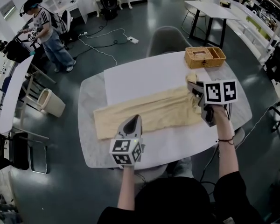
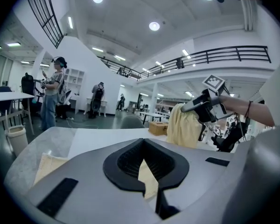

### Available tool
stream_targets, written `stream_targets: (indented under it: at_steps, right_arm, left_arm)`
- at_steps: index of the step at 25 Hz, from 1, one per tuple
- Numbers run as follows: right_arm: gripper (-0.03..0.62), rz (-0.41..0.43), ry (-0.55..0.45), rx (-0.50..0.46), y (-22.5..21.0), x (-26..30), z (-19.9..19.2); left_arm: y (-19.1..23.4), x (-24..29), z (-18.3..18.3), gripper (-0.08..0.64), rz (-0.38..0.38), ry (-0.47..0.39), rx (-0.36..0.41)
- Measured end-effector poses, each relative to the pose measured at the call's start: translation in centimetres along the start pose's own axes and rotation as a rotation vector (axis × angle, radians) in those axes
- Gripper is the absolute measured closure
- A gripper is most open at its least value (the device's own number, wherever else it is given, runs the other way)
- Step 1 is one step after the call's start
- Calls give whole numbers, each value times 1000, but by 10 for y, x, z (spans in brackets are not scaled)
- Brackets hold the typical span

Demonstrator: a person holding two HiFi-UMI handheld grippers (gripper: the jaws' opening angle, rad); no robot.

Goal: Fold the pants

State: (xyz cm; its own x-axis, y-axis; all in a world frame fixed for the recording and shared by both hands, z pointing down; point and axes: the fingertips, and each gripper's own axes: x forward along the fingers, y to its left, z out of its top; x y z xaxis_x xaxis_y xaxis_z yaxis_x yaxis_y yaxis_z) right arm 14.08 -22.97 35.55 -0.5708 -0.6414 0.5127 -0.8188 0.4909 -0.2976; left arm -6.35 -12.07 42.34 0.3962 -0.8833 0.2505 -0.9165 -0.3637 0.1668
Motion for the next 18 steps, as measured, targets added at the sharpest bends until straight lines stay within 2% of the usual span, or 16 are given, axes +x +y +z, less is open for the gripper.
stream_targets:
  at_steps: [9, 15, 18]
  right_arm:
    - [543, 146, 25, -36, 56, 30, 19]
    - [543, 255, 41, -52, 63, 33, 20]
    - [543, 301, 57, -52, 75, 41, 20]
  left_arm:
    - [22, -13, 7, 546, 78, 4, -27]
    - [-2, -8, 3, 546, 149, 8, -36]
    - [-1, -12, 2, 546, 181, 9, -46]
